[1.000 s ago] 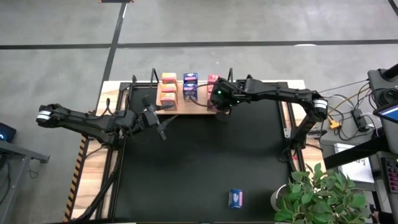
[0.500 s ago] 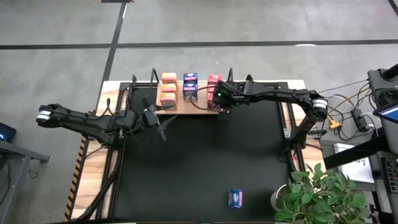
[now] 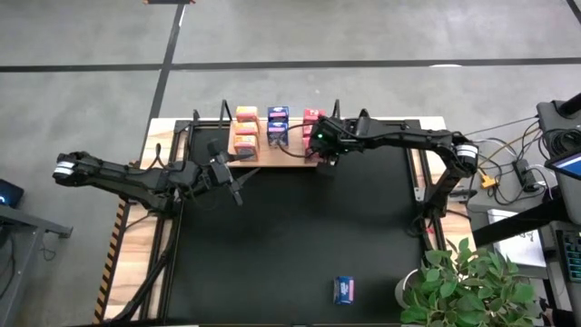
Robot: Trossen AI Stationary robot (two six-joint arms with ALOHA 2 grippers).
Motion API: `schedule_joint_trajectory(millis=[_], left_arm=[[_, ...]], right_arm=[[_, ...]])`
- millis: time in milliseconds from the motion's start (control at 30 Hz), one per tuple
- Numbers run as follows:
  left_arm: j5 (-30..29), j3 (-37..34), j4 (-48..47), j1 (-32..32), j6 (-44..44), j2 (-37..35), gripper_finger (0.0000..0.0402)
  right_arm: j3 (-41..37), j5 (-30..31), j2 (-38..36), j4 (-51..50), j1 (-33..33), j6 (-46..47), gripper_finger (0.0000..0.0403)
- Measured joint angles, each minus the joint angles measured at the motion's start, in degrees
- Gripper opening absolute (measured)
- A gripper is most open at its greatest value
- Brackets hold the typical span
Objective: Stack cereal on shelf
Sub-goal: Put the red cereal box on the shelf aligned with other red cereal boxes, then put the blue cereal box on the shelf aligned with other blue cereal boxes
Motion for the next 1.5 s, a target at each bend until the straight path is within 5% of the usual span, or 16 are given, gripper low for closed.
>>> schedule_joint_trajectory(millis=[1500], left_arm=[[0.00,0.00,0.12,0.00,0.02,-0.03,0.0175]], right_arm=[[-0.42,-1.11,1.65,9.22,2.26,0.35,0.0011]])
